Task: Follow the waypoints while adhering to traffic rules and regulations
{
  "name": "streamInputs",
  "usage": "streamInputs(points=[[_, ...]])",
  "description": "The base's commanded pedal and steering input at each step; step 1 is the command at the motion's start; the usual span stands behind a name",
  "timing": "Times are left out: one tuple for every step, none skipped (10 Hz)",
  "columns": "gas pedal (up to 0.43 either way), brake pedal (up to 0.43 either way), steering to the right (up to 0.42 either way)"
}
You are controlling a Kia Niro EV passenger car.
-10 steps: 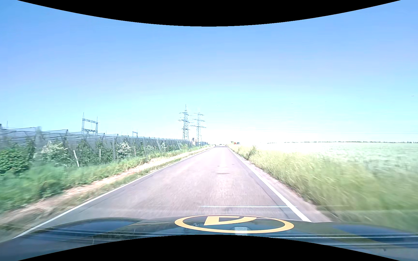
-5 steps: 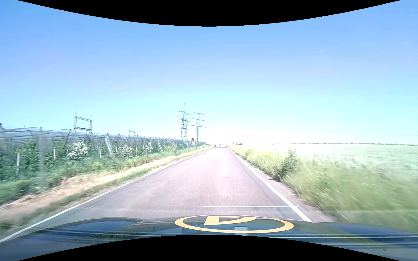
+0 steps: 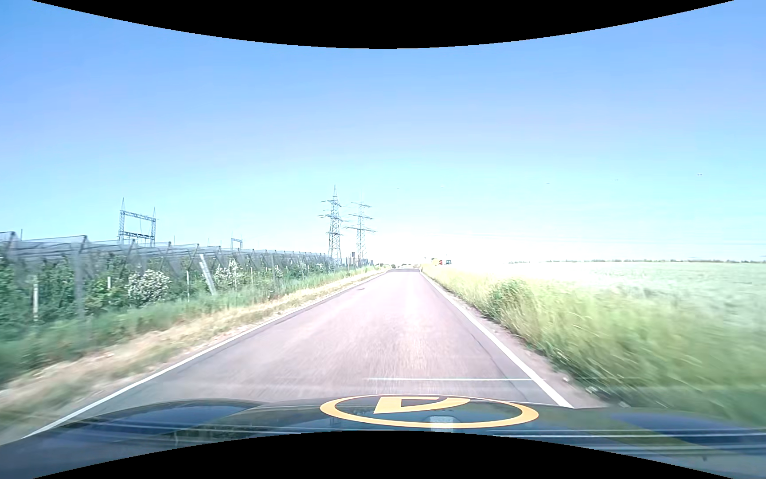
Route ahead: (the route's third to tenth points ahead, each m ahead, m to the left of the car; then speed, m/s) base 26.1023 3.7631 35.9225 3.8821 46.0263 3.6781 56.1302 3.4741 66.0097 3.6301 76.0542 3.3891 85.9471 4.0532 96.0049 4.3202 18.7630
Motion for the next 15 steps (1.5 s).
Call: streamInputs(points=[[0.240,0.000,0.000],[0.240,0.000,0.000],[0.240,0.000,0.000],[0.240,0.000,0.000],[0.240,0.000,0.000],[0.240,0.000,0.000],[0.240,0.000,0.000],[0.240,0.000,0.000],[0.240,0.000,0.000],[0.240,0.000,0.000],[0.248,0.000,0.001],[0.248,0.000,0.000],[0.248,0.000,0.001],[0.248,0.000,0.000],[0.248,0.000,0.000]])
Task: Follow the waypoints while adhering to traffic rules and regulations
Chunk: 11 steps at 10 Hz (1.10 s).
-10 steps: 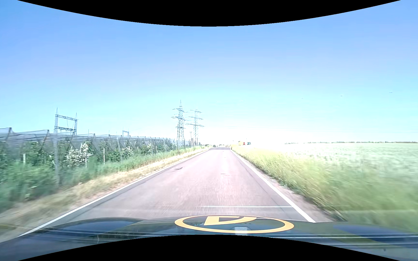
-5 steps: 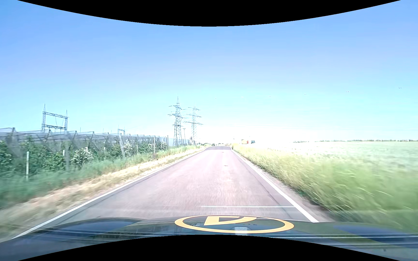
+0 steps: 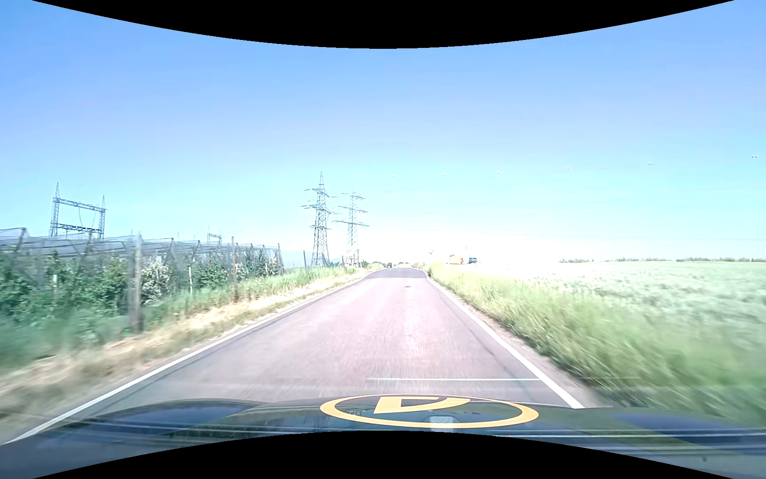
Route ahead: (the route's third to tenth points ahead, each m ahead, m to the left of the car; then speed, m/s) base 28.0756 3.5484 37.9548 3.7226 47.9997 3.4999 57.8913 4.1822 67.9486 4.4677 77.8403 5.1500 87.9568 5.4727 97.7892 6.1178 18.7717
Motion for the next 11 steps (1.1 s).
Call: streamInputs(points=[[0.240,0.000,0.000],[0.240,0.000,0.000],[0.240,0.000,0.000],[0.240,0.000,0.000],[0.240,0.000,0.000],[0.240,0.000,0.000],[0.240,0.000,0.000],[0.240,0.000,0.000],[0.248,0.000,0.000],[0.248,0.000,-0.001],[0.248,0.000,-0.001]])
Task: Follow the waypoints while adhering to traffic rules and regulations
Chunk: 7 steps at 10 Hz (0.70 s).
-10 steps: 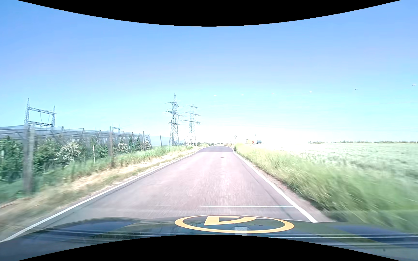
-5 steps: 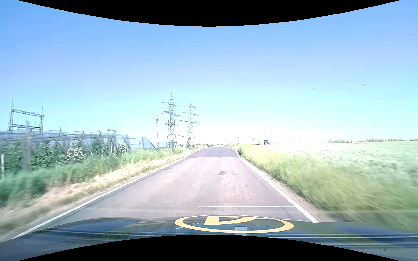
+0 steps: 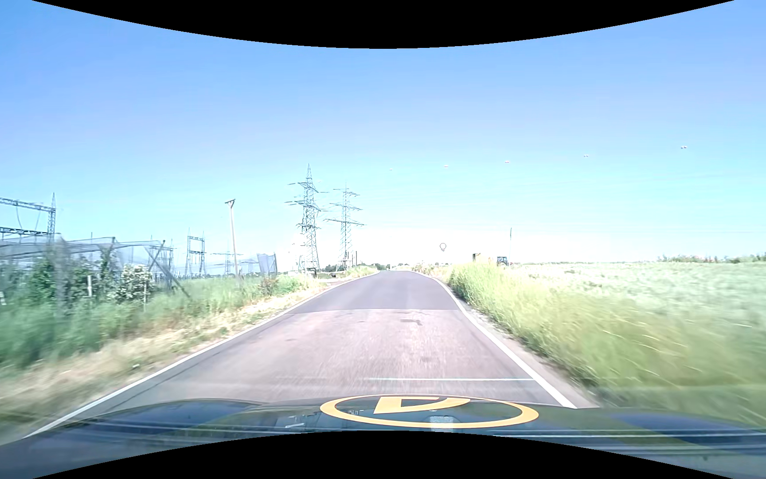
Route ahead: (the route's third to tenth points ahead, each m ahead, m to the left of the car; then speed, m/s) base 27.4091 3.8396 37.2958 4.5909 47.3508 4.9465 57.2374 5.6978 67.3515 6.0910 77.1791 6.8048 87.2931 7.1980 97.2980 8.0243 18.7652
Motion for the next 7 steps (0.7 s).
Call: streamInputs(points=[[0.248,0.000,-0.001],[0.248,0.000,-0.001],[0.248,0.000,-0.001],[0.248,0.000,-0.001],[0.248,0.000,-0.004],[0.248,0.000,-0.006],[0.260,0.000,-0.008]])
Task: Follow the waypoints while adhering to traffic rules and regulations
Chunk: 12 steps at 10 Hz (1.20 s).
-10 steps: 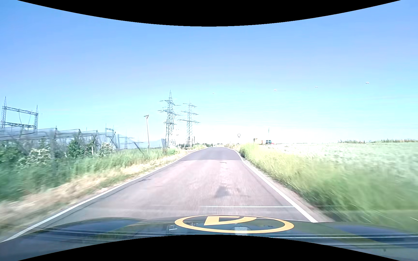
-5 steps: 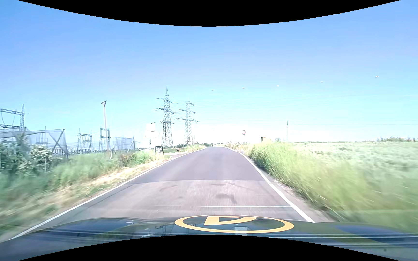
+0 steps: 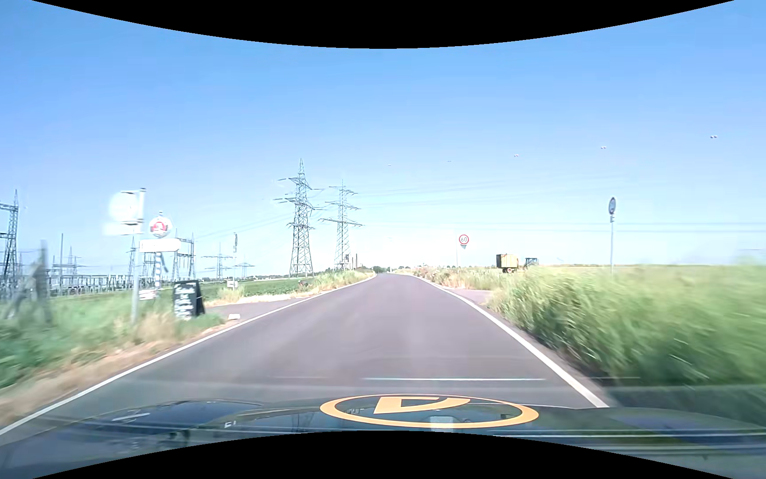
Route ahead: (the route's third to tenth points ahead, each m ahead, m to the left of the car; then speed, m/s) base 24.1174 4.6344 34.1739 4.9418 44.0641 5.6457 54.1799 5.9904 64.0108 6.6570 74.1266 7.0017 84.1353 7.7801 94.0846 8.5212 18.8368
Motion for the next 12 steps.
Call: streamInputs(points=[[0.260,0.000,-0.009],[0.260,0.000,-0.009],[0.260,0.000,-0.008],[0.260,0.000,-0.009],[0.260,0.000,-0.009],[0.260,0.000,-0.009],[0.260,0.000,-0.008],[0.260,0.000,-0.009],[0.260,0.000,-0.009],[0.260,0.000,-0.008],[0.268,0.000,-0.009],[0.268,0.000,-0.007]])
